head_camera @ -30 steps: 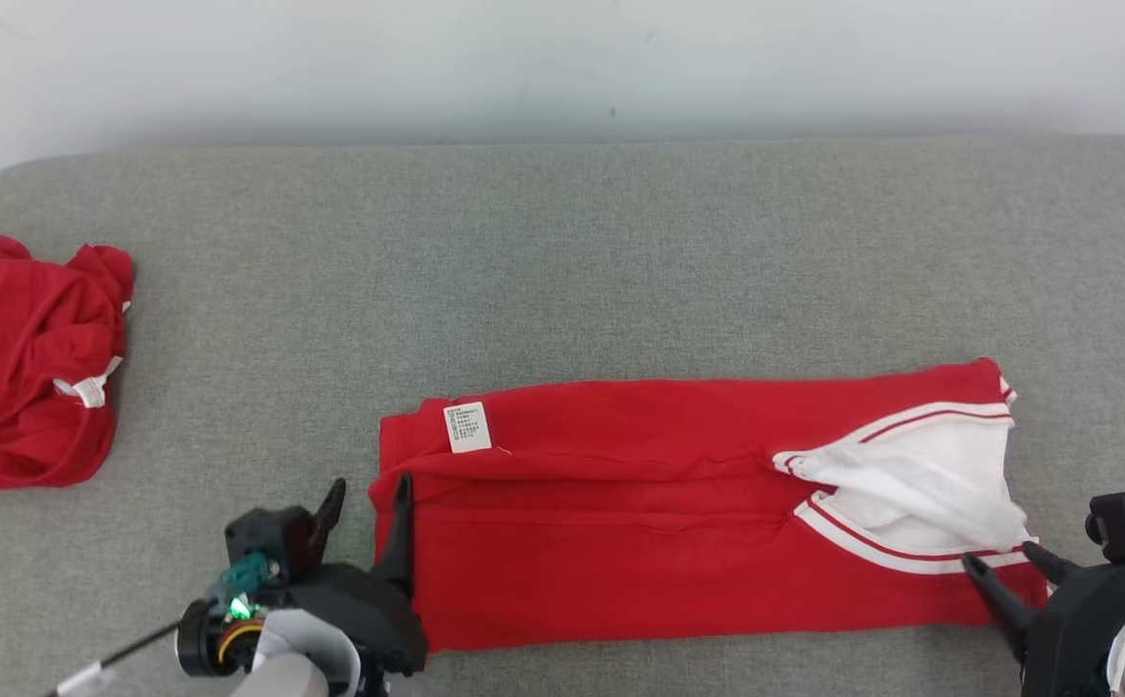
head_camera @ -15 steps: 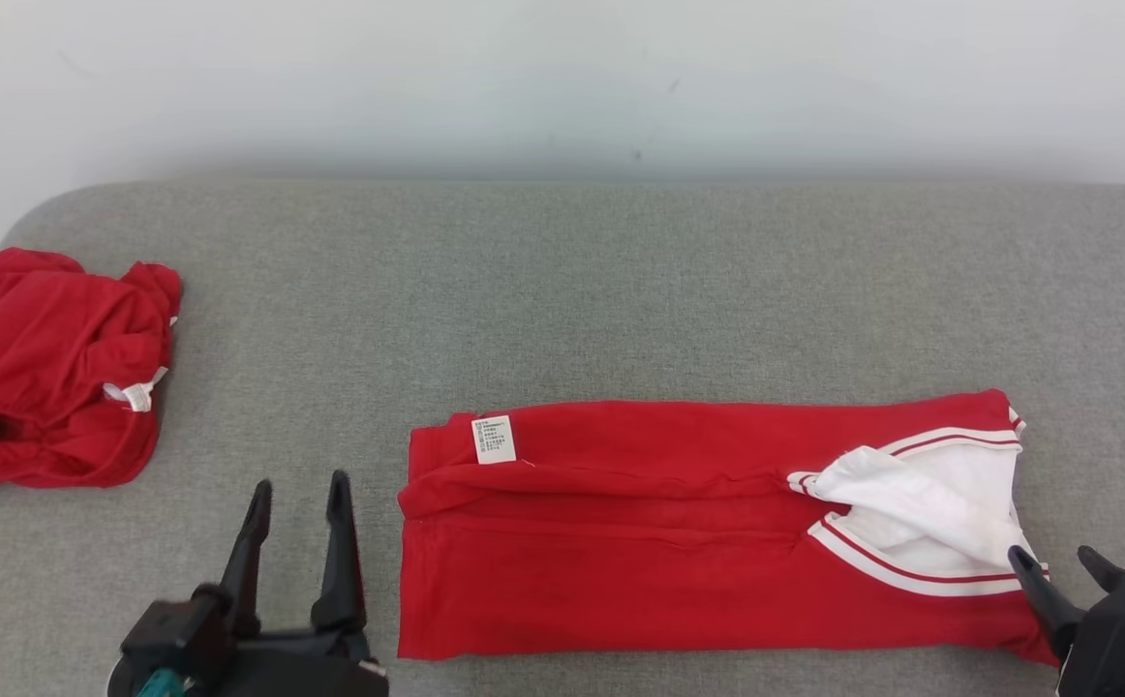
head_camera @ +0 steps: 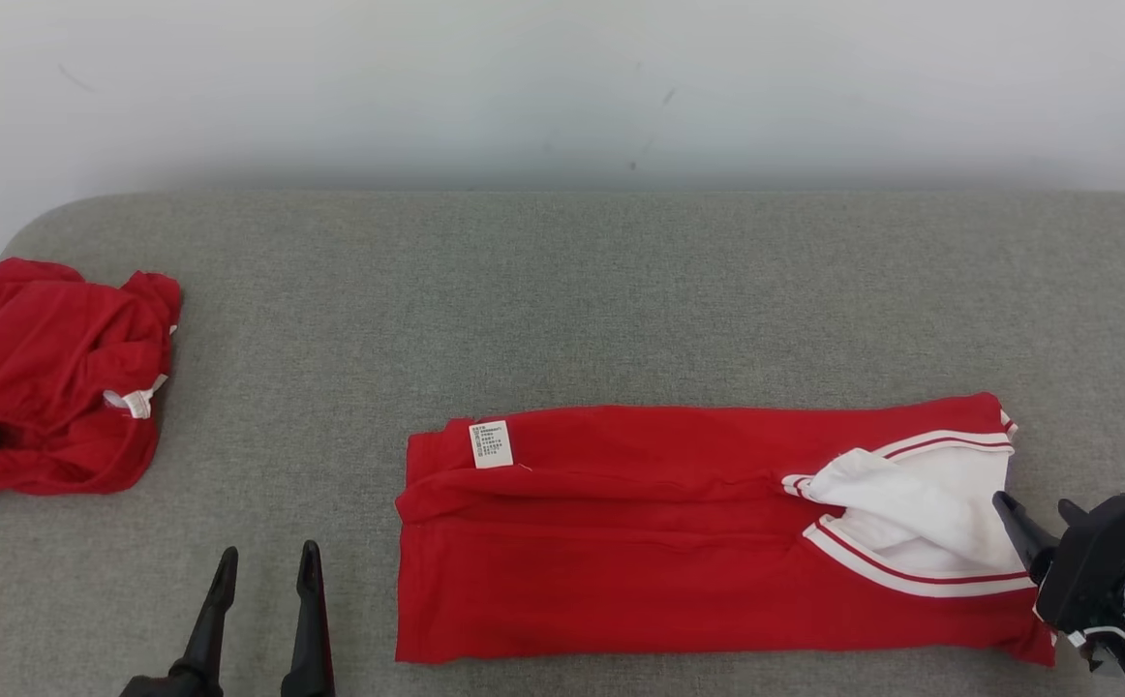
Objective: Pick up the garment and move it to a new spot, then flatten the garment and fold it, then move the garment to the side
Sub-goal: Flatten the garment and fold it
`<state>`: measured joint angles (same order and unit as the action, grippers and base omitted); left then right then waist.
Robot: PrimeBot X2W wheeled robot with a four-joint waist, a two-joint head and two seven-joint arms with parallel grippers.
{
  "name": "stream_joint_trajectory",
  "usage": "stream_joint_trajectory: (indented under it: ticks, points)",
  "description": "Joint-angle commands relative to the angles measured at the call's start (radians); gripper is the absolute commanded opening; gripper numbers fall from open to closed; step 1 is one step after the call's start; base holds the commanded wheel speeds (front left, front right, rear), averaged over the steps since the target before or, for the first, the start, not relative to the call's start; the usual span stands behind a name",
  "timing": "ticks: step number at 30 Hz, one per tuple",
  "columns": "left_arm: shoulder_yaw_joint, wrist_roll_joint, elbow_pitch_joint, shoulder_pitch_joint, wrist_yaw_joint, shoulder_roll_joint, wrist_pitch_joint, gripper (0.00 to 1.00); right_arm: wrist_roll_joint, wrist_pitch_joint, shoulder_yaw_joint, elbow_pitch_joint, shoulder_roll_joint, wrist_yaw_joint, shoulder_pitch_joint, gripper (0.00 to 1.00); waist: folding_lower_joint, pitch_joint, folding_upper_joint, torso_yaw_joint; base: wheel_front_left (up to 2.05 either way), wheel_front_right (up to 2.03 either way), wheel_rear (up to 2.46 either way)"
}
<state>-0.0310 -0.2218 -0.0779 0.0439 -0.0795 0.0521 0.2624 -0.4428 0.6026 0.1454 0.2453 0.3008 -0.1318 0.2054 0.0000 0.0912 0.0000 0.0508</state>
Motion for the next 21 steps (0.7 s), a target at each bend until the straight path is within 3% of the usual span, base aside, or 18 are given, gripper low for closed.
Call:
stream_joint_trajectory:
  ticks: [1,21]
  points:
    - [0.004,0.008,0.003,0.016,-0.004,-0.001,0.003,1.00,0.004,-0.005,0.001,0.023,0.008,0.002,0.020,1.00,0.0000,0.000,0.0000,0.003,0.00,0.00,0.00]
    - [-0.018,-0.006,0.000,0.001,0.015,-0.002,0.003,1.00,0.050,-0.081,-0.014,0.356,0.010,0.002,0.180,1.00,0.0000,0.065,0.0000,0.054,0.00,0.00,0.00]
